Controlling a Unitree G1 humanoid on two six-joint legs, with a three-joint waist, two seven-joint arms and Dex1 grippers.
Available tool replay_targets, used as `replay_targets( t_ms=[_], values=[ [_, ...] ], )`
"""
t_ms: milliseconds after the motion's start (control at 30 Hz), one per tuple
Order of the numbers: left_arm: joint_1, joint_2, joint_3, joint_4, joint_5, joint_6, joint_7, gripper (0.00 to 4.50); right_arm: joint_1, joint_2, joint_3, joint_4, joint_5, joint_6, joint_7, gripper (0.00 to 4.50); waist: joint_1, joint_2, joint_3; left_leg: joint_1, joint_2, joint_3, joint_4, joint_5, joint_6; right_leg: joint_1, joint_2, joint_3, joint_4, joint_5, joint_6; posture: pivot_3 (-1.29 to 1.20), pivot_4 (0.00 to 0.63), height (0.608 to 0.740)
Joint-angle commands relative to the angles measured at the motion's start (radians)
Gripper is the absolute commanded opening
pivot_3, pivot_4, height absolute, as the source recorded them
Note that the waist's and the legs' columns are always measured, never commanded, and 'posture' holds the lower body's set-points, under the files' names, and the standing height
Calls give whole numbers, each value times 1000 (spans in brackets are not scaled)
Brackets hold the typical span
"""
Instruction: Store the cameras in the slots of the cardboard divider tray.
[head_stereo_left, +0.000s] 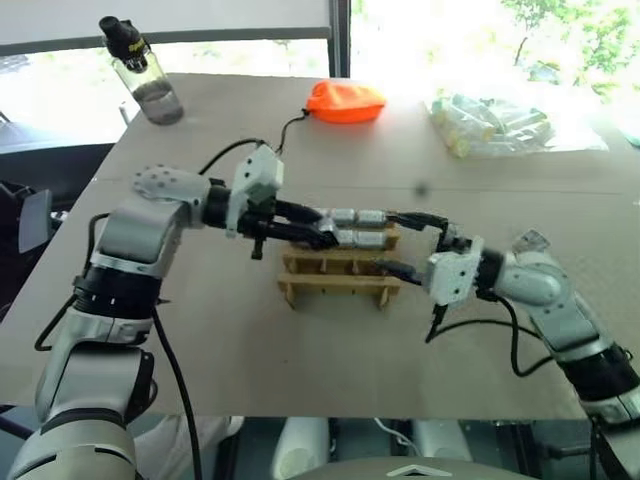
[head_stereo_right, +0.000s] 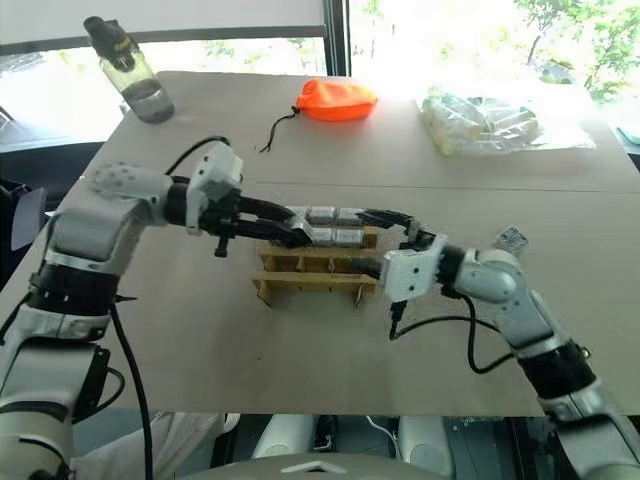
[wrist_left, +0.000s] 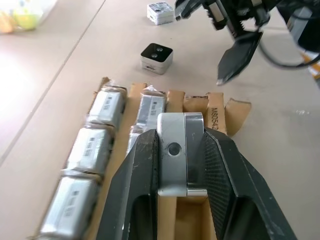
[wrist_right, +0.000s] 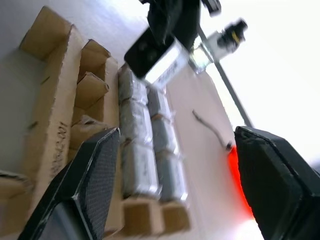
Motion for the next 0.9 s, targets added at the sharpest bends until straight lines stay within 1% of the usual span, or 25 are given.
replay_targets(
  t_ms=[33, 100, 167, 233, 333, 400, 633, 767, 900],
  values=[
    [-10, 30, 21, 0, 6, -69, -63, 699, 140, -54, -116, -176, 259, 215, 46, 3605, 4, -1, 0, 0, 0, 0, 0, 0, 0, 0, 0, 0, 0, 0, 0, 0, 150, 726],
    [-8, 39, 12, 9, 16, -97, -90, 699, 229, -77, -171, -222, 380, 303, 66, 3605, 7, -1, 0, 0, 0, 0, 1, 0, 0, 0, 1, 0, 0, 0, 0, 0, 150, 726],
    [-2, 43, 2, 20, 31, -141, -121, 699, 319, -96, -230, -246, 529, 370, 127, 3605, 10, -1, 0, 1, 0, -1, 1, 0, 0, 1, 1, 0, 1, 0, 0, 0, 150, 726],
    [12, 48, -10, 22, 30, -184, -146, 699, 384, -107, -276, -228, 593, 406, 168, 3605, 11, -1, 0, 1, 0, -1, 1, 0, 0, 1, 1, 0, 1, 0, 0, 0, 150, 726],
    [37, 71, -39, 17, 9, -238, -157, 699, 452, -113, -309, -177, 585, 401, 215, 3605, 10, -1, 0, 1, 0, -1, 1, 0, 1, 2, 1, 0, 0, 0, 0, 0, 150, 726],
    [32, 66, -54, 43, 24, -277, -157, 699, 478, -90, -331, -145, 576, 363, 236, 3605, 10, -1, 0, 1, 0, -1, 1, 0, 1, 2, 1, 0, 0, 0, 0, 0, 150, 726],
    [-1, 26, -85, 159, 102, -397, -157, 699, 502, -27, -360, -108, 568, 282, 307, 3605, 11, -2, 0, 2, -1, -2, 1, 0, 1, 2, 2, 0, 1, 0, 0, 0, 150, 726],
    [-6, 19, -94, 180, 104, -412, -157, 699, 517, -14, -357, -65, 527, 187, 382, 3605, 11, -2, 0, 1, -1, -2, 1, 0, 1, 2, 2, 0, 0, 0, 0, 0, 150, 726],
    [-3, -7, -93, 178, 102, -405, -157, 699, 520, 17, -363, -15, 545, 111, 456, 3605, 11, -2, 0, 1, -1, -2, 1, 0, 1, 2, 2, 0, 1, 0, 0, 0, 150, 726]
  ],
)
